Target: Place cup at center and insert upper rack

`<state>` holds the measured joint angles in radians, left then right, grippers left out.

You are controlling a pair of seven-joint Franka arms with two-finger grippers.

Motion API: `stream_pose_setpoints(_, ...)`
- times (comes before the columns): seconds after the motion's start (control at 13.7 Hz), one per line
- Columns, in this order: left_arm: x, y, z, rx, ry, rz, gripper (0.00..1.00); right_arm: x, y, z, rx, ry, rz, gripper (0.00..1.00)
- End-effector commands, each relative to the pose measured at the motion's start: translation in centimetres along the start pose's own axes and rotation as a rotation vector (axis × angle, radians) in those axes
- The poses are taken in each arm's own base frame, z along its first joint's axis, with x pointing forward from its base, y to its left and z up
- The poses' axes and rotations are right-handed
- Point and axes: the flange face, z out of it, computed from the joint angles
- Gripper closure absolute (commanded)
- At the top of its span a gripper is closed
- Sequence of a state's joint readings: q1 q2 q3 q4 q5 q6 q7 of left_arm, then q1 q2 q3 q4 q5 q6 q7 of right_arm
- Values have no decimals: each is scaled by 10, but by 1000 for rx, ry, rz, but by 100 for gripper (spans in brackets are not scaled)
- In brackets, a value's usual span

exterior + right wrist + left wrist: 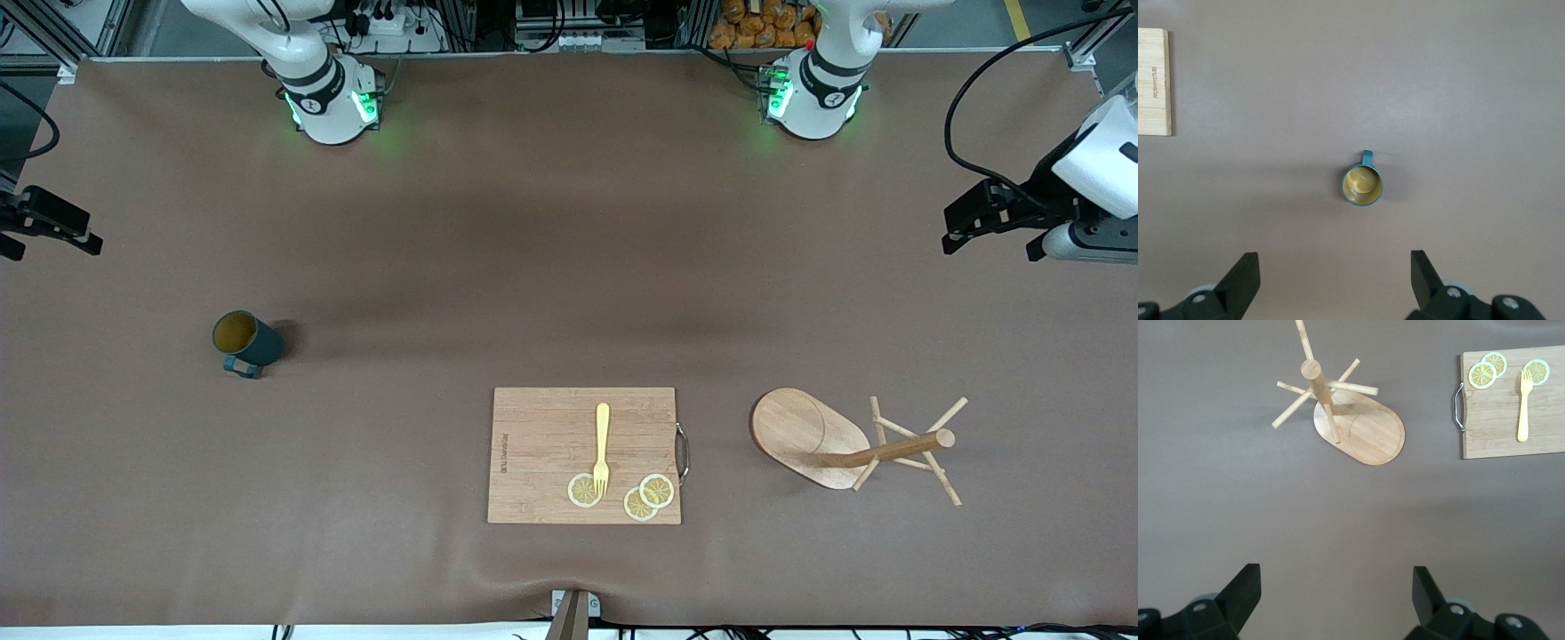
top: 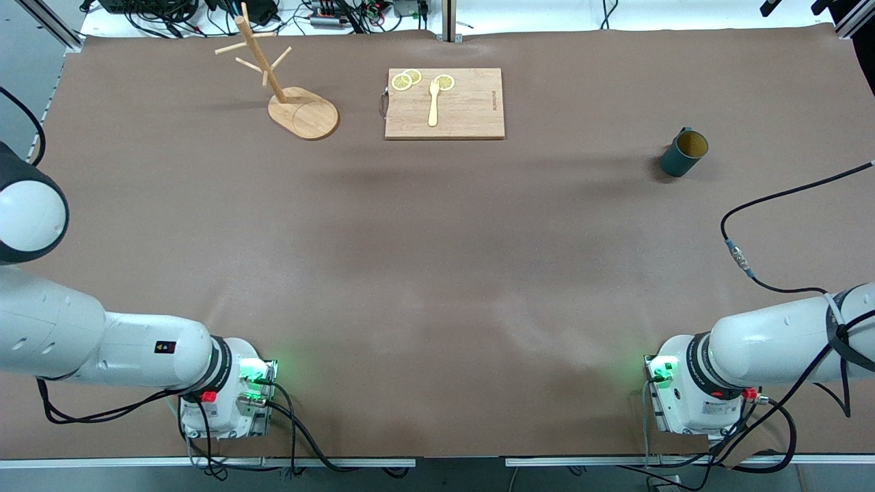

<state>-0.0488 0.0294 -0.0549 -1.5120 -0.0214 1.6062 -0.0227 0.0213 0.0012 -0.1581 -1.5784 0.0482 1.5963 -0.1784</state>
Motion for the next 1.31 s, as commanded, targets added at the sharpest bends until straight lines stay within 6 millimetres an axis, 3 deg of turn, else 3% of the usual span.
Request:
stream_pose_setpoints(0.0,1,1,-5,4,12,-1,0,-6,0,-4,-14,-6,3,0)
stream_pose_setpoints(0.58,3,3,-2,3,6,2,0,-4,3,1,-48,-23,-1,0)
stream_pose_setpoints(1.02,3,2,-2,3,6,1,0,-1,1,31,-43,-64,-2,0)
stream_pose_setpoints(1.24,3,1,-2,4,6,-1,0,-2,2,70,-38,-100,4,0)
